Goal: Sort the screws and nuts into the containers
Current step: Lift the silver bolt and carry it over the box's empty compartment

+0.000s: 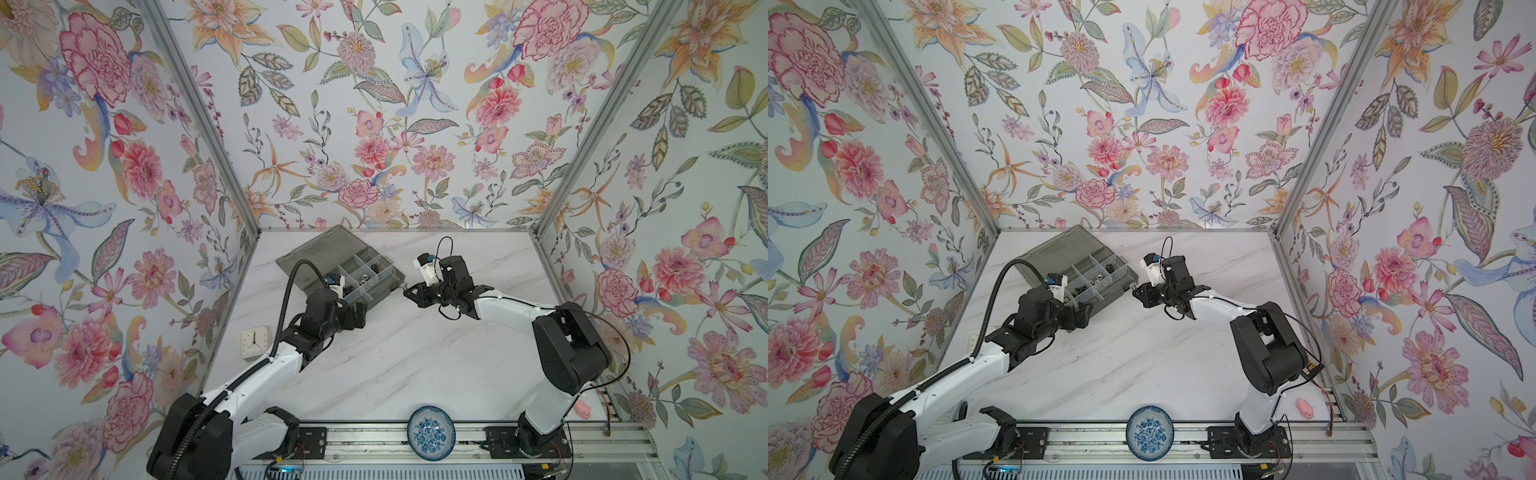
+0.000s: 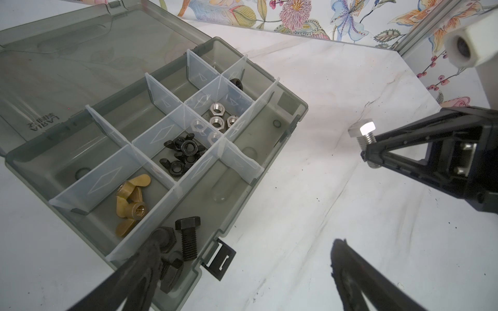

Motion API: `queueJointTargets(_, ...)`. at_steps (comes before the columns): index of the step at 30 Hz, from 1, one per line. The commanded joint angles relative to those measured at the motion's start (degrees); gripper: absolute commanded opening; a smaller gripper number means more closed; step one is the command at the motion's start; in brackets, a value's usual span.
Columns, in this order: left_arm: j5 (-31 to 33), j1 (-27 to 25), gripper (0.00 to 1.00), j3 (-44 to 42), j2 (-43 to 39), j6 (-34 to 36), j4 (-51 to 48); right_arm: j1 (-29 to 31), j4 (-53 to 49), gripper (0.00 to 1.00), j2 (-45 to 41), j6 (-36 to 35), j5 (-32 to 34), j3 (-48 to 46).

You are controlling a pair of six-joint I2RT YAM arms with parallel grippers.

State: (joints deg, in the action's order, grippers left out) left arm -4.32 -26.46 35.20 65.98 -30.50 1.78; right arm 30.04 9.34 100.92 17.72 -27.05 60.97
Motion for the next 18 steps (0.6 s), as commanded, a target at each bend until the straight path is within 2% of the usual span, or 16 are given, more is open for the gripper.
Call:
queueJointTargets(1,-0.6,1.0,0.99,-0.8,-1.0,-0.2,0.5,-0.7,10.6,0.00,0.3,12.8,-1.8,1.3)
queueJointTargets(5,-0.8,1.0,0.99,-1.1,-1.4,-0.2,0.6,-1.1,17.1,0.00,4.3,21.4,-2.8,2.6)
queueJointTargets(9,-0.9,1.1,0.99,-1.4,-1.6,-0.2,0.7,-0.6,23.3,0.00,10.6,26.2,-6.1,5.4)
queueJointTargets(18,-1.6,1.1,1.00,-3.0,-1.7,-1.1,1.9,1.0,27.0,0.00,16.3,28.6,-4.2,7.6)
